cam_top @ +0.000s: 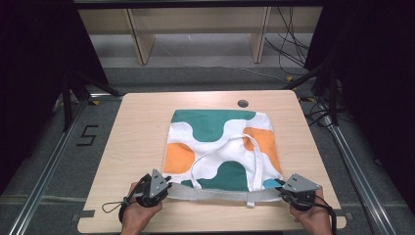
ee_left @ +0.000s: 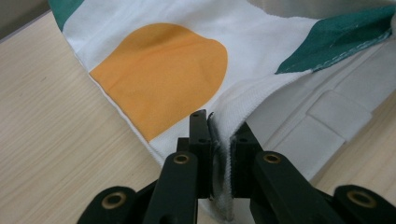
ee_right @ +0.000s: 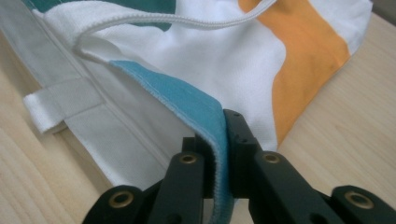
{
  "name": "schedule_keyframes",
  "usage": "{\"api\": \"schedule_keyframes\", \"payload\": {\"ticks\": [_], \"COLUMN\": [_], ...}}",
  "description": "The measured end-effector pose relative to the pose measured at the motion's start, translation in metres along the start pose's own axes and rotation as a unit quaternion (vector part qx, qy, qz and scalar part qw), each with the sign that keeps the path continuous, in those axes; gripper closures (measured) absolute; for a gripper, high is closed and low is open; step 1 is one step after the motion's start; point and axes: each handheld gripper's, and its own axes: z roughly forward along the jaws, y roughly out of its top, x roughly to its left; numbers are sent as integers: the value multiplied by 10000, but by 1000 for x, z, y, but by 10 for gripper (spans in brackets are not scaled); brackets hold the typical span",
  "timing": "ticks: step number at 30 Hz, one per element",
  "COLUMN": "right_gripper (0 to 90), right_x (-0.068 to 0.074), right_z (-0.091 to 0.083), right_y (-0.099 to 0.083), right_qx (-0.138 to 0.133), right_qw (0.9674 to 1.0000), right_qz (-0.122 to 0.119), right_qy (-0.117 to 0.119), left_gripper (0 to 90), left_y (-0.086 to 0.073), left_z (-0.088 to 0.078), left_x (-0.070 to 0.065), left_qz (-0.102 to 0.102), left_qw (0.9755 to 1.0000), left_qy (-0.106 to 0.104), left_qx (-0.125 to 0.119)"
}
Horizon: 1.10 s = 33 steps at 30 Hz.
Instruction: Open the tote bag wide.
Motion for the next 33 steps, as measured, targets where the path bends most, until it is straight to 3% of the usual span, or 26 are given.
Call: {"api": "schedule_keyframes", "payload": {"ticks": [3, 6, 9, 10, 11, 13, 17, 18, 22, 23, 24, 26, 27, 28, 32, 33], "right_gripper": [880, 882, 882, 882, 882, 883, 883, 884, 884, 885, 885, 885, 885, 886, 886, 886], "right_x": [-4, -8, -11, -10, -13, -15, -24, -28, -40, -42, -44, -49, -49, -54, -65, -69], "right_z": [-7, -14, -20, -22, -23, -26, -34, -39, -47, -51, -56, -63, -63, -71, -85, -89], "right_y": [3, 10, 17, 18, 20, 24, 36, 44, 61, 66, 72, 81, 81, 91, 111, 115], "right_qx": [-302, -675, -888, -915, -1043, -1163, -1413, -1447, -1847, -1862, -1879, -2045, -2045, -2204, -2285, -2331], "right_qw": [9992, 9966, 9946, 9934, 9925, 9903, 9873, 9859, 9791, 9786, 9782, 9746, 9746, 9708, 9695, 9684], "right_qz": [246, 459, 520, 684, 630, 747, 717, 836, 820, 850, 867, 901, 901, 925, 863, 849], "right_qy": [-67, -89, -136, -108, -134, -119, -140, -102, -234, -201, -170, -167, -167, -214, -186, -235], "left_gripper": [837, 848, 857, 860, 862, 867, 869, 871, 872, 872, 872, 873, 873, 873, 873, 874], "left_y": [3, 8, 14, 16, 19, 22, 36, 46, 66, 66, 77, 87, 87, 99, 116, 116], "left_z": [-3, -8, -15, -18, -20, -23, -29, -35, -46, -46, -54, -61, -61, -70, -84, -84], "left_x": [1, 4, 8, 10, 10, 12, 17, 20, 28, 28, 33, 38, 38, 42, 48, 48], "left_qz": [-250, -224, -163, -132, -220, -167, -76, -102, -121, -121, -88, -83, -83, -138, -99, -99], "left_qw": [9990, 9984, 9975, 9969, 9962, 9957, 9931, 9907, 9859, 9859, 9825, 9790, 9790, 9746, 9684, 9684], "left_qy": [13, 38, 82, 100, 85, 160, 182, 244, 333, 333, 425, 460, 460, 508, 507, 507], "left_qx": [-364, -519, -688, -772, -836, -899, -1153, -1333, -1636, -1636, -1809, -1984, -1984, -2177, -2439, -2439]}}
